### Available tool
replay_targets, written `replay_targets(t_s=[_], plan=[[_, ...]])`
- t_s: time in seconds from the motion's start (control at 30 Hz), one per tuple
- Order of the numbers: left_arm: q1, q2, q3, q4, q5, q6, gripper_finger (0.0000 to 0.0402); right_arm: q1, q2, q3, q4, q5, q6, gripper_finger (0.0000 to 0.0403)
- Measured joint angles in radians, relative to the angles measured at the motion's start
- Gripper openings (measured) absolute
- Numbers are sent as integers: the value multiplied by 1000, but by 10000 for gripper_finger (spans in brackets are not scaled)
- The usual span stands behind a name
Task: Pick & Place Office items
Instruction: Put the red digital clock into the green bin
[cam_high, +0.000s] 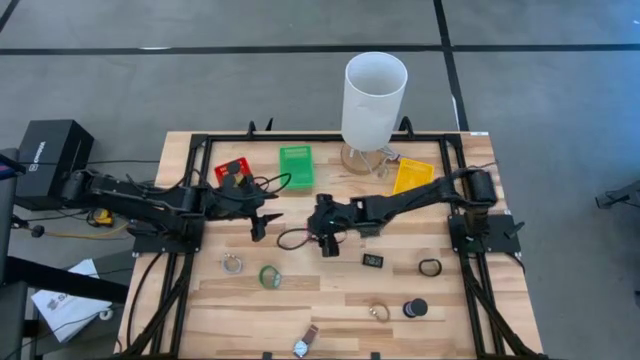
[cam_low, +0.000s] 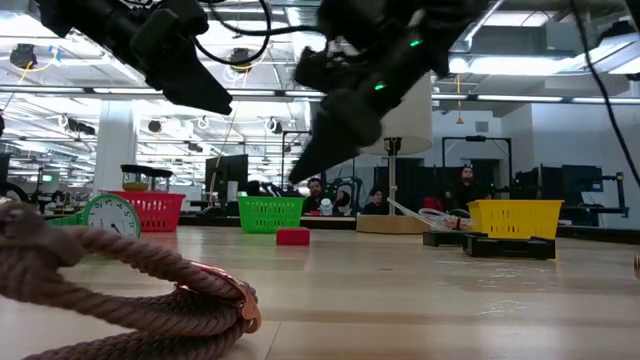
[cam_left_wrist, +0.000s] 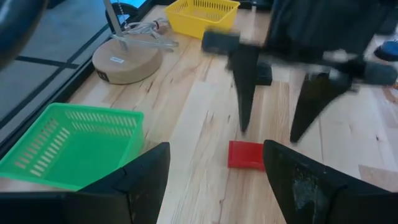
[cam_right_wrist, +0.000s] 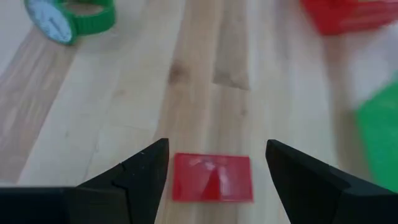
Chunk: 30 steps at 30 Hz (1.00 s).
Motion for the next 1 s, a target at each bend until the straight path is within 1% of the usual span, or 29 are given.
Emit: replay_targets(t_s=[0.1,0.17,0.27,0.37,0.43,0.53,0.67,0.8,0.87,1.0], plan=[[0,0,0,2,0,0,250,-22,63,78,-81,-67,-54,261],[0,0,0,2,0,0,250,-35,90,128,-160,-94,-76,261],[0,0,0,3,0,0,250,-49,133,192,-229,-100,-82,261],[0,0,0,3,0,0,250,-57,147,224,-305,-99,-139,261],[0,0,0,4,0,0,250,-56,141,242,-339,-99,-215,261],[0,0,0,4,0,0,250,-46,118,266,-452,-100,-356,261],[0,0,0,5,0,0,250,-35,95,294,-478,-101,-553,261],[0,0,0,4,0,0,250,-33,106,296,-493,-100,-778,261],[0,0,0,4,0,0,250,-33,121,296,-488,-100,-835,260],[0,0,0,4,0,0,250,-32,135,297,-480,-100,-892,260]])
